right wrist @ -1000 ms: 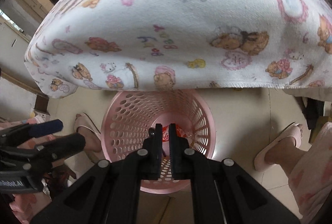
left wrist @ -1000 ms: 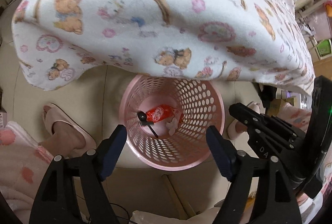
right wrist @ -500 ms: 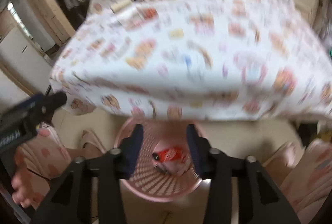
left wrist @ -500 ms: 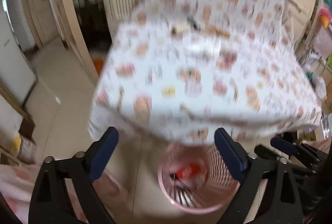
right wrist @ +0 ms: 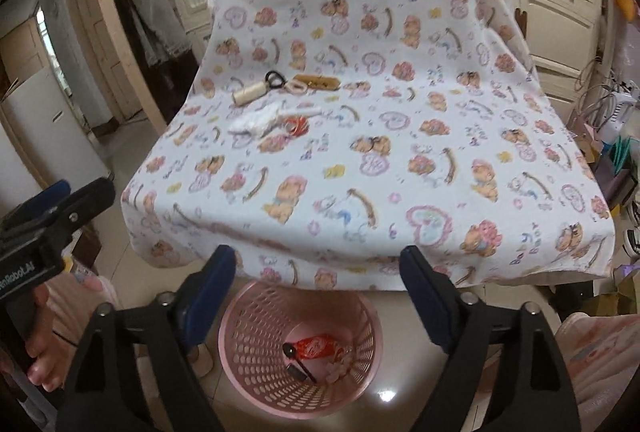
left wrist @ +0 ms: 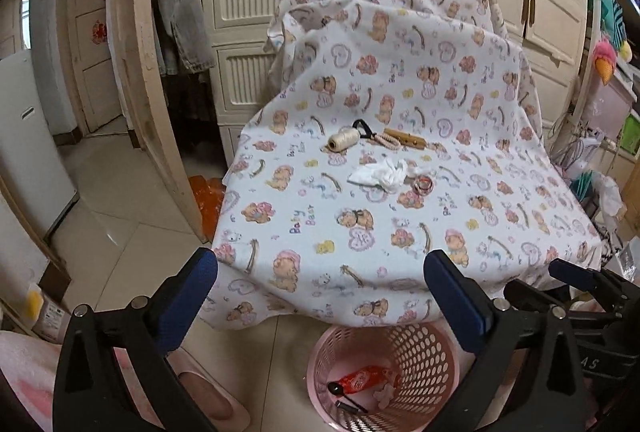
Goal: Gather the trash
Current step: 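Open both tools to drop the cylinder and spoon into the basket, then grasp the white tissue with the left tool while the right tool grasps the small red cap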
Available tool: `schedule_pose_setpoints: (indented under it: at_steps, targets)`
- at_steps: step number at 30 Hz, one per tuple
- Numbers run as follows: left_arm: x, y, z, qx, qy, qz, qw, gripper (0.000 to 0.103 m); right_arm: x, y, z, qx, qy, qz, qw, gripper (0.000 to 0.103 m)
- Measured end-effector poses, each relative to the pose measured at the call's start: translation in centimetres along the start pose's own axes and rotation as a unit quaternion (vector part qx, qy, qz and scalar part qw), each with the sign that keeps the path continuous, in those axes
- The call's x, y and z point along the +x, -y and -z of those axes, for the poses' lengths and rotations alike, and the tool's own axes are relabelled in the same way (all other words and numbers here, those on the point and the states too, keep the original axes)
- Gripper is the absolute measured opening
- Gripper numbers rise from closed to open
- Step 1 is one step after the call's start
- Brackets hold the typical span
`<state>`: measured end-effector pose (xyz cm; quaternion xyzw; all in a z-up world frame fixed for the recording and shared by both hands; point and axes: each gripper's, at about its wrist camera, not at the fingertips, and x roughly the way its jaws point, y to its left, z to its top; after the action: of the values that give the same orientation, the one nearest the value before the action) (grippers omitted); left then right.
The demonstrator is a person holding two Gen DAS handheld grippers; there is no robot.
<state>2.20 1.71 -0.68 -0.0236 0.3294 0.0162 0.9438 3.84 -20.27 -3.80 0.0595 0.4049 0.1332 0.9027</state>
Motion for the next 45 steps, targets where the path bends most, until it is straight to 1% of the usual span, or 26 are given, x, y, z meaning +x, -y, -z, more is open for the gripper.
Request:
schedule_pose_setpoints:
  at_steps: [1, 4, 5, 7, 9, 11, 13, 15, 17, 18, 19, 20, 21, 22, 24, 27, 29, 30, 31, 32, 34, 37, 39, 42, 43, 45]
  targets:
    - [0.0, 0.0, -0.3, -0.005, 0.003, 0.008, 0.9999, 0.102, -0.1, 0.1, -0.1, 0.003, 0.002, 0.000, 1.000, 0.087]
    - [0.6, 0.1, -2.3, -0.001, -0.011, 0.028, 0.9996, 0.102, -0.2, -0.1, -1.6, -0.011, 0.005, 0.000, 1.000, 0.088]
    - [0.5, 0.1, -3.3, 0.000, -0.007, 0.028, 0.9996, 0.102, -0.3, -0.1, -2.6, -0.022, 0.008, 0.003, 1.000, 0.088]
    - [0.4, 0.0, -5.2, 0.006, 0.001, 0.015, 0.9999, 0.102, -0.9, 0.0, -4.4, -0.032, 0.022, 0.004, 0.999, 0.089]
    - [0.6, -0.2, -7.1, 0.012, 0.008, 0.014, 0.9998, 0.102, -1.7, 0.1, -6.3, -0.047, 0.041, 0.007, 0.998, 0.092]
    - [1.0, -0.5, -8.6, 0.014, 0.016, 0.012, 0.9997, 0.102, -2.3, 0.3, -7.8, -0.060, 0.060, 0.011, 0.996, 0.093]
    - [1.7, -0.8, -9.4, 0.014, 0.020, 0.012, 0.9996, 0.102, -2.4, 0.4, -8.7, -0.074, 0.070, 0.012, 0.995, 0.094]
    - [3.0, -1.1, -9.2, 0.015, 0.016, 0.030, 0.9993, 0.102, -1.9, 0.6, -9.0, -0.085, 0.076, 0.019, 0.993, 0.094]
    - [4.4, -1.4, -8.1, 0.011, 0.008, 0.036, 0.9993, 0.096, -1.0, 1.1, -8.6, -0.082, 0.074, 0.023, 0.994, 0.094]
    - [5.3, -1.5, -7.4, 0.003, -0.002, 0.031, 0.9995, 0.094, -0.5, 1.5, -8.2, -0.075, 0.070, 0.022, 0.994, 0.094]
    - [6.5, -1.7, -6.7, -0.007, -0.023, 0.028, 0.9993, 0.090, 0.1, 1.9, -7.8, -0.068, 0.063, 0.021, 0.995, 0.094]
    - [7.5, -1.8, -6.1, -0.015, -0.043, 0.028, 0.9986, 0.085, 0.9, 2.1, -7.4, -0.063, 0.052, 0.020, 0.996, 0.094]
    - [8.4, -1.8, -5.8, -0.021, -0.061, 0.030, 0.9975, 0.082, 1.5, 2.2, -7.2, -0.063, 0.040, 0.019, 0.997, 0.094]
    - [9.0, -1.8, -5.6, -0.025, -0.073, 0.033, 0.9964, 0.081, 2.0, 2.1, -7.0, -0.067, 0.033, 0.018, 0.997, 0.094]
    - [9.5, -1.6, -5.6, -0.024, -0.078, 0.034, 0.9961, 0.081, 2.5, 1.7, -7.1, -0.077, 0.031, 0.012, 0.997, 0.094]
    - [10.1, -1.4, -5.7, -0.022, -0.080, 0.024, 0.9963, 0.081, 3.0, 1.1, -7.5, -0.083, 0.035, -0.001, 0.996, 0.094]
    - [10.7, -1.4, -5.8, -0.028, -0.090, 0.019, 0.9954, 0.083, 3.7, 0.7, -7.9, -0.088, 0.031, -0.008, 0.996, 0.093]
    - [11.0, -1.4, -5.9, -0.029, -0.098, 0.014, 0.9946, 0.083, 4.1, 0.5, -8.0, -0.089, 0.029, -0.009, 0.996, 0.088]
    - [11.5, -1.5, -6.1, -0.026, -0.108, 0.005, 0.9938, 0.083, 4.3, 0.4, -8.2, -0.089, 0.026, -0.009, 0.996, 0.080]
    - [11.6, -1.5, -6.3, -0.023, -0.110, 0.000, 0.9936, 0.083, 4.9, 0.3, -8.5, -0.089, 0.017, -0.015, 0.996, 0.076]
    - [11.6, -1.9, -6.9, -0.019, -0.102, -0.005, 0.9946, 0.083, 5.4, 0.2, -9.0, -0.087, 0.012, -0.024, 0.996, 0.061]
    - [11.8, -2.7, -7.5, -0.035, -0.095, -0.005, 0.9949, 0.083, 6.2, 0.1, -10.2, -0.073, 0.005, -0.042, 0.996, 0.055]
    - [12.2, -3.2, -7.6, -0.050, -0.100, -0.002, 0.9938, 0.083, 7.0, -0.1, -10.8, -0.068, -0.004, -0.054, 0.996, 0.051]
    - [12.9, -3.4, -7.5, -0.058, -0.112, -0.003, 0.9921, 0.085, 8.7, -0.4, -11.0, -0.059, -0.020, -0.056, 0.996, 0.046]
    - [13.1, -3.3, -7.5, -0.057, -0.114, -0.007, 0.9918, 0.088, 9.2, -0.4, -11.0, -0.054, -0.026, -0.057, 0.997, 0.044]
    - [13.3, -3.3, -7.5, -0.057, -0.115, -0.012, 0.9917, 0.088, 10.6, -0.3, -10.7, -0.040, -0.042, -0.052, 0.997, 0.037]
